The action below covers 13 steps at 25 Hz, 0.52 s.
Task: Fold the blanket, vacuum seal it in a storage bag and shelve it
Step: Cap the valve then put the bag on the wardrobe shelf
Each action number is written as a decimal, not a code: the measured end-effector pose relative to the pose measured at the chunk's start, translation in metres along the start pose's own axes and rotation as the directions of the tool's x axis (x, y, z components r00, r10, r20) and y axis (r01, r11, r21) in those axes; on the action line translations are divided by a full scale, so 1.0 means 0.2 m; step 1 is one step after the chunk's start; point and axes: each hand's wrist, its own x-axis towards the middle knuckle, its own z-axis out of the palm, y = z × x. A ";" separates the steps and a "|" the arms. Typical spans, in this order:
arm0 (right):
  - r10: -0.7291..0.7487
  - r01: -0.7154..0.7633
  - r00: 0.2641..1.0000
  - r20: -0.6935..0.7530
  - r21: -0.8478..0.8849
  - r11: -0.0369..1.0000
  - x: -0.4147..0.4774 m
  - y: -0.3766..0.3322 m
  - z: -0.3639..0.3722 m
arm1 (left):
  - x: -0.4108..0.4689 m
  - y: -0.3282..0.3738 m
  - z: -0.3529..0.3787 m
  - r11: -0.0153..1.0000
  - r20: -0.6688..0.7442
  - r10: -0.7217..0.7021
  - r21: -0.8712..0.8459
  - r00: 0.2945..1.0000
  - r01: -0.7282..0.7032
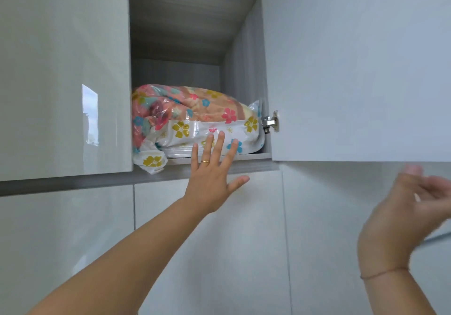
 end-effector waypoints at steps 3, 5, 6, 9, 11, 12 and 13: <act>0.014 -0.012 1.000 -0.023 0.056 0.998 0.21 -0.19 -0.20 | 0.05 0.34 -0.30 0.976 -0.078 0.012 -0.218 0.997 -0.029; -0.074 0.062 0.994 0.075 0.142 0.988 0.32 -0.30 -0.28 | 0.08 0.61 -0.57 0.922 -0.190 0.035 -0.372 0.981 -0.105; -0.076 0.046 0.987 0.140 0.207 0.977 0.36 -0.35 -0.30 | 0.09 0.74 -0.70 0.889 -0.252 0.048 -0.431 0.967 -0.156; -0.025 -0.081 0.922 0.385 0.257 0.963 0.44 -0.50 -0.31 | 0.09 1.08 -1.02 0.823 -0.384 0.101 -0.487 0.918 -0.294; 0.055 -0.177 0.873 0.484 0.212 0.961 0.45 -0.53 -0.30 | 0.11 1.20 -1.08 0.846 -0.377 0.142 -0.433 0.915 -0.310; 0.074 -0.165 0.884 0.461 0.160 0.973 0.46 -0.53 -0.30 | 0.12 1.22 -1.08 0.868 -0.350 0.158 -0.396 0.923 -0.299; 0.060 -0.089 0.927 0.371 0.062 0.994 0.49 -0.52 -0.29 | 0.12 1.23 -1.06 0.890 -0.316 0.170 -0.356 0.933 -0.283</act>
